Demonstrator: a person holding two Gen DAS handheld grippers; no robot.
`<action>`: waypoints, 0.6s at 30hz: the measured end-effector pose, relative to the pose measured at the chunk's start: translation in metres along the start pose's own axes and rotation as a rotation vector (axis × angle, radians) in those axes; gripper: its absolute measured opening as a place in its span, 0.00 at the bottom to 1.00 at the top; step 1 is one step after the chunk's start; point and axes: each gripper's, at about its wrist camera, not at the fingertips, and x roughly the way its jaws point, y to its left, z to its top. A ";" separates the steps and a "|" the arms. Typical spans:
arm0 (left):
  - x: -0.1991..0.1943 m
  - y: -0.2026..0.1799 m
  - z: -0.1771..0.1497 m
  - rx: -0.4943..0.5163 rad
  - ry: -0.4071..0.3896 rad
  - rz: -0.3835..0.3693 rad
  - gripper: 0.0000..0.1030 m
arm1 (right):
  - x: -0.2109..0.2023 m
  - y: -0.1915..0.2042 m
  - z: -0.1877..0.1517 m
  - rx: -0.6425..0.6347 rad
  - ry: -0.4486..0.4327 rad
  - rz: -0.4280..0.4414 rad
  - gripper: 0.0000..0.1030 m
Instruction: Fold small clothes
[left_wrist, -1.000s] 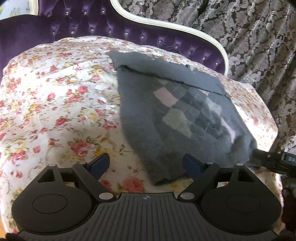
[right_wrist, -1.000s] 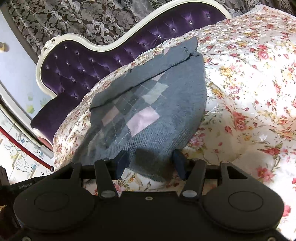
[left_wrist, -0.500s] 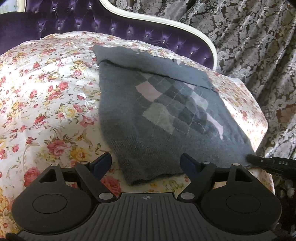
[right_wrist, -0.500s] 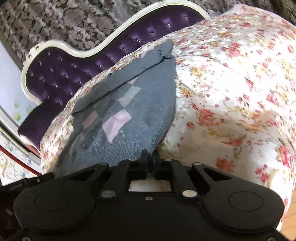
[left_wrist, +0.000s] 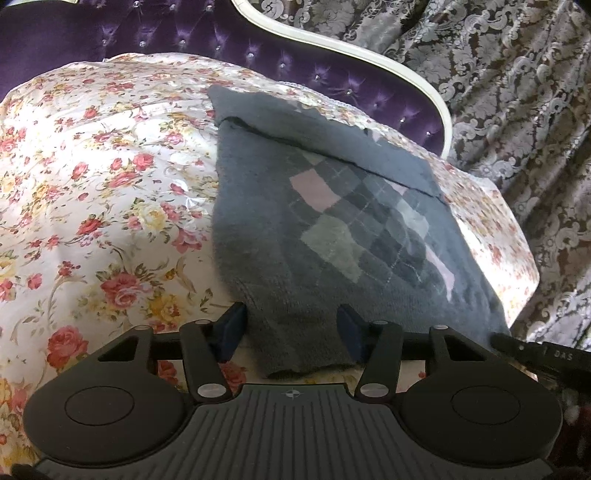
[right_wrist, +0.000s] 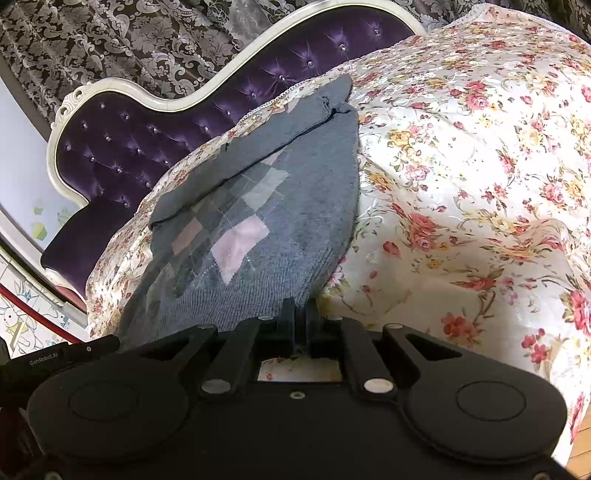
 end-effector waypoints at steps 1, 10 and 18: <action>0.001 -0.001 0.000 0.013 -0.002 0.001 0.48 | 0.001 0.000 0.000 -0.001 0.001 0.000 0.12; -0.005 0.011 0.015 -0.061 -0.034 -0.046 0.04 | -0.004 -0.001 0.008 0.035 -0.004 0.040 0.12; -0.015 0.006 0.068 -0.081 -0.104 -0.158 0.04 | -0.008 0.011 0.056 0.065 -0.082 0.169 0.12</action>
